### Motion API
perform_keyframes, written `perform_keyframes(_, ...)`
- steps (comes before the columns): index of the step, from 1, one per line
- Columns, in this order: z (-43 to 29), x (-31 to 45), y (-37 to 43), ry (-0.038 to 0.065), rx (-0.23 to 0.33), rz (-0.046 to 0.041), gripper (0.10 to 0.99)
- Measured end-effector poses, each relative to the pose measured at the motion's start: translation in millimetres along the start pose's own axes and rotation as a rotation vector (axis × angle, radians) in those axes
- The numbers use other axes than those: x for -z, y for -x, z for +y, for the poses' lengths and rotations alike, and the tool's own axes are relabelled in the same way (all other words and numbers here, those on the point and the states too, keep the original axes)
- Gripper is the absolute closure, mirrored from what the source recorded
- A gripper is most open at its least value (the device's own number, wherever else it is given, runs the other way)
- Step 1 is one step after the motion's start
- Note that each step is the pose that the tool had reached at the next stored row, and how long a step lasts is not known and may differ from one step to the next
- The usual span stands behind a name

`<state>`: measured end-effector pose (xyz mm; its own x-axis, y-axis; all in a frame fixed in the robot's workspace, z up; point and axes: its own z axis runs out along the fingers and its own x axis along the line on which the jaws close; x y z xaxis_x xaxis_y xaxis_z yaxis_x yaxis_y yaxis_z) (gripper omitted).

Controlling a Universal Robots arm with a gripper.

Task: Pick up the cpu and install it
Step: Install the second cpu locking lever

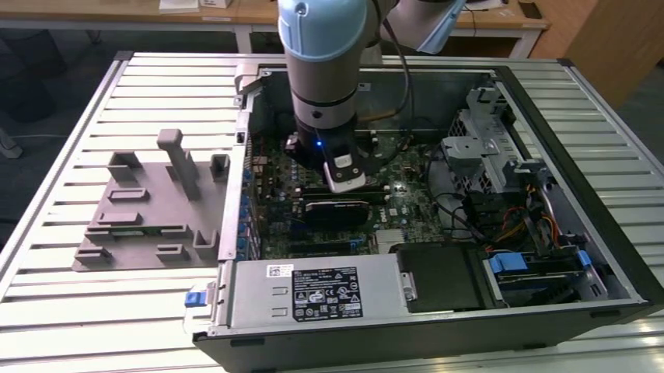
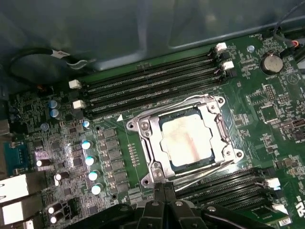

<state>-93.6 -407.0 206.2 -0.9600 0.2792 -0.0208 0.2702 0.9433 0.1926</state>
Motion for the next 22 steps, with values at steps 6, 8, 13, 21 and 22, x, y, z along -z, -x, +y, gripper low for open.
perform_keyframes(6, -5.1, -2.0, -0.3, 0.029, -0.001, 0.0043, 0.980)
perform_keyframes(8, -9.2, -1.3, 0.9, 0.031, -0.002, 0.0049, 0.980)
perform_keyframes(13, -15.1, -1.5, 1.9, 0.048, -0.003, 0.0065, 0.980)
perform_keyframes(21, -17.4, -4.6, 0.3, 0.098, -0.004, 0.0089, 0.980)
perform_keyframes(22, -18.3, -4.5, 0.1, 0.099, -0.004, 0.0087, 0.980)
